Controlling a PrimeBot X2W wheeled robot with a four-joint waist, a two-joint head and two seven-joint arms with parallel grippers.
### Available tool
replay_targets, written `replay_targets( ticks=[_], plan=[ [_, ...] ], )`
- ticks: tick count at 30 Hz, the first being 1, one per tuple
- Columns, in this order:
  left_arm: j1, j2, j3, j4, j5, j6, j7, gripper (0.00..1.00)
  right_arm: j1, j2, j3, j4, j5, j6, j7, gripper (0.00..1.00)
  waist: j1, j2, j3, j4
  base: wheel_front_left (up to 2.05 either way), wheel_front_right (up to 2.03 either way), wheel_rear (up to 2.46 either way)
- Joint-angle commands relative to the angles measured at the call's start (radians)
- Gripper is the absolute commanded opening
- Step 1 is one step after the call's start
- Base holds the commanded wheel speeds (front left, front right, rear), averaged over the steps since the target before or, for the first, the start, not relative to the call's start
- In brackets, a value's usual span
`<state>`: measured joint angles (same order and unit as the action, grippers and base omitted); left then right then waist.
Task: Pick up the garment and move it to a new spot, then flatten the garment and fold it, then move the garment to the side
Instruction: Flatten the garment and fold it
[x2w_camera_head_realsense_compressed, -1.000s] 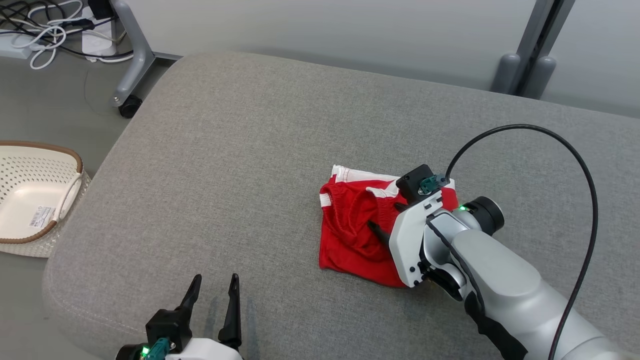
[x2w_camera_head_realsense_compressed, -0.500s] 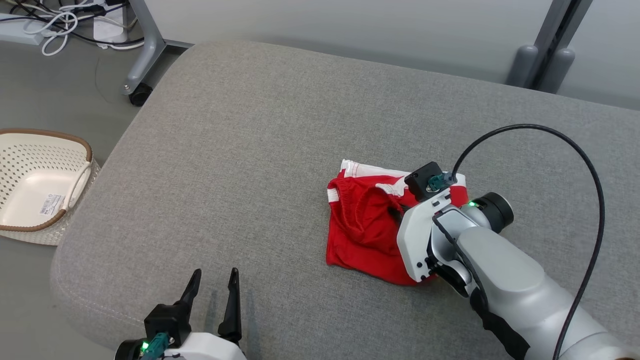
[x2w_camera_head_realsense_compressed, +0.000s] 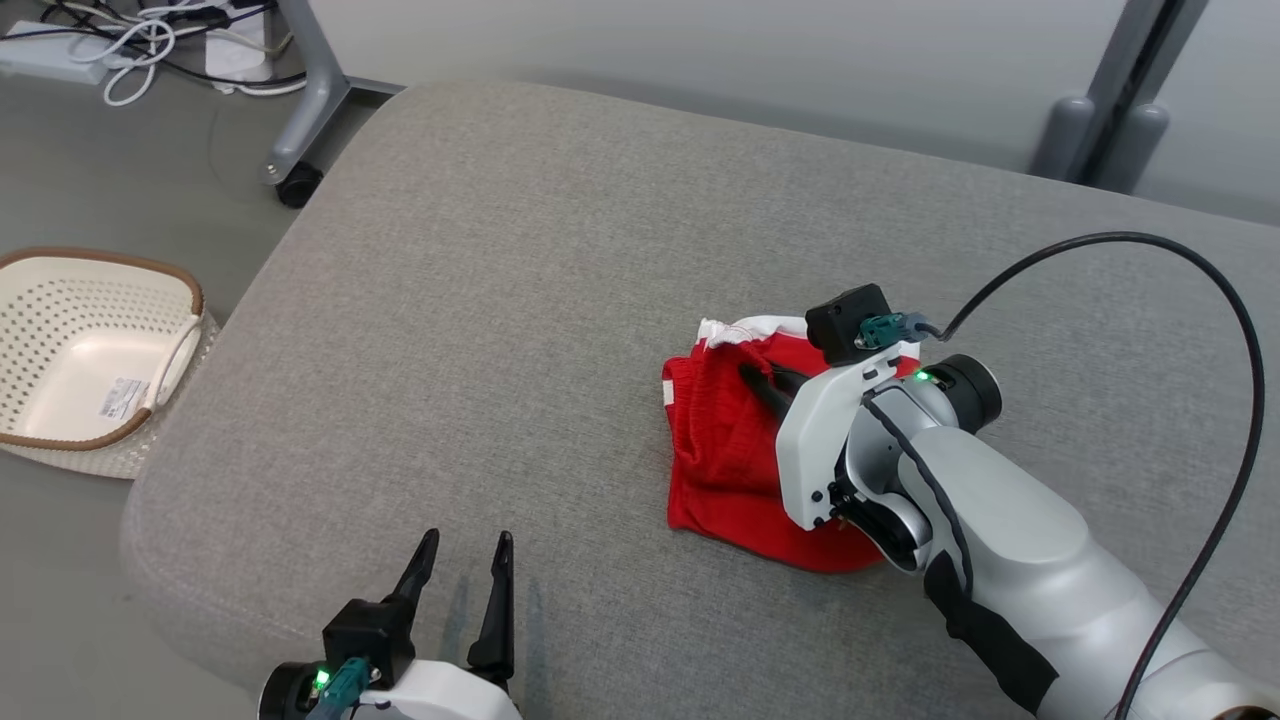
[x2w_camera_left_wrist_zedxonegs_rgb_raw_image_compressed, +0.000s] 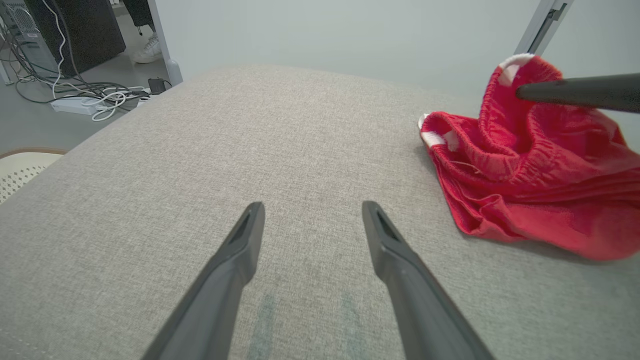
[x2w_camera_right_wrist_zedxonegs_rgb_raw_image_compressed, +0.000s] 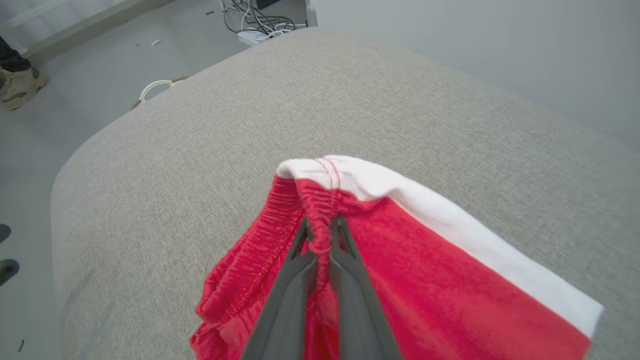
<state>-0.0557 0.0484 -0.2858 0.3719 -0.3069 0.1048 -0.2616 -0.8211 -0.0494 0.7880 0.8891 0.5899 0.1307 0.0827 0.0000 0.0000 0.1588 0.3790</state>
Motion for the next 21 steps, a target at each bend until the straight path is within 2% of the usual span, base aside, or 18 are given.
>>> replay_targets(
  ticks=[1,5,6,7,8,14,21],
  plan=[
    [-0.023,0.005,-0.011,0.001,-0.005,-0.006,-0.004,1.00,-0.008,-0.004,0.003,0.002,0.020,0.000,-0.006,0.00,0.0000,0.0000,0.009,0.025,0.00,0.00,0.00],
    [-0.033,0.005,-0.037,0.007,-0.014,-0.005,-0.004,1.00,0.009,-0.004,0.020,0.029,0.039,0.000,-0.005,0.00,0.0000,0.0000,0.021,0.072,0.00,0.00,0.00],
    [-0.035,0.005,-0.042,0.007,-0.013,-0.004,-0.004,1.00,0.016,-0.004,0.023,0.038,0.045,0.000,-0.008,0.16,0.0000,0.0000,0.024,0.082,0.00,0.00,0.00],
    [-0.036,0.005,-0.045,0.008,-0.015,-0.004,-0.004,1.00,0.018,-0.005,0.018,0.054,0.051,0.000,-0.015,0.47,0.0000,0.0000,0.026,0.090,0.00,0.00,0.00],
    [-0.036,0.004,-0.048,0.008,-0.016,-0.004,-0.004,1.00,0.021,-0.006,0.021,0.063,0.053,0.000,-0.019,1.00,0.0000,0.0000,0.027,0.098,0.00,0.00,0.00],
    [-0.032,0.005,-0.033,0.006,-0.015,0.005,-0.004,1.00,0.042,-0.006,0.050,0.060,0.123,0.000,-0.062,1.00,0.0000,0.0000,0.022,0.088,0.00,0.00,0.00],
    [-0.042,0.004,0.024,-0.024,0.017,0.007,-0.004,1.00,0.040,-0.005,0.021,0.100,0.152,0.000,-0.231,1.00,0.0000,0.0000,-0.011,-0.019,0.00,0.00,0.00]
  ],
)
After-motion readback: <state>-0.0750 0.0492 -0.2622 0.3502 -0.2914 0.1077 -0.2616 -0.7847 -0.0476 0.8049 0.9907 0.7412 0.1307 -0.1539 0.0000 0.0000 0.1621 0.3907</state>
